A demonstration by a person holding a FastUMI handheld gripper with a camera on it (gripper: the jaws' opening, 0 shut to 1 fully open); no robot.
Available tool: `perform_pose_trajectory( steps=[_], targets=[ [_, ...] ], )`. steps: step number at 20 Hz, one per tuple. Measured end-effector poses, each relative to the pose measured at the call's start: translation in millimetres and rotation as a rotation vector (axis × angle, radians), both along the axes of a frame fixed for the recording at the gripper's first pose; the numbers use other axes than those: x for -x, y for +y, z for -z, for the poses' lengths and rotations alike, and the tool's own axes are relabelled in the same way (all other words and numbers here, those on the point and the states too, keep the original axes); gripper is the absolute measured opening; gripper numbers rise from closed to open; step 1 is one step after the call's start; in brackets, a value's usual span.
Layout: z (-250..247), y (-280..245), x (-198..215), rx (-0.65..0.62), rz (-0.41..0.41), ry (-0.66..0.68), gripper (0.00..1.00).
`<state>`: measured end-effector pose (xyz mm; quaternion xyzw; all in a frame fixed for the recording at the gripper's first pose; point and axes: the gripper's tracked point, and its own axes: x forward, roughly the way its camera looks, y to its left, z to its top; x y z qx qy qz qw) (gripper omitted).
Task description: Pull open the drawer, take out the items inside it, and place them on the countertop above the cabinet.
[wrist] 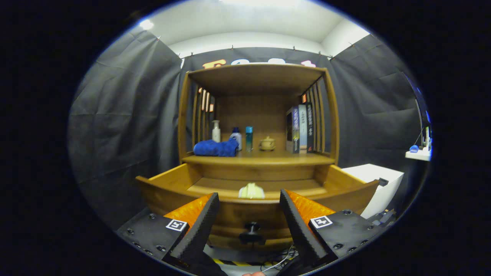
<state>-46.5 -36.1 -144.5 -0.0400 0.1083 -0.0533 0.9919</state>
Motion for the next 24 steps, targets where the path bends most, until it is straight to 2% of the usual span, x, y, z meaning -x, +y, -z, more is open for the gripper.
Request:
perform_pose_trajectory(
  steps=[5,10,12,15,20,24],
  targets=[
    [-48,-14,-49,-0.030,0.011,0.007,1.00],
    [-59,-18,-99,-0.028,-0.011,0.084,1.00],
    [-51,-13,-123,-0.026,-0.042,0.137,1.00],
    [-18,0,-154,-0.088,-0.077,0.283,1.00],
    [32,-18,-191,-0.081,0.007,0.453,1.00],
    [70,-13,-194,-0.122,0.022,0.587,1.00]
  ],
)
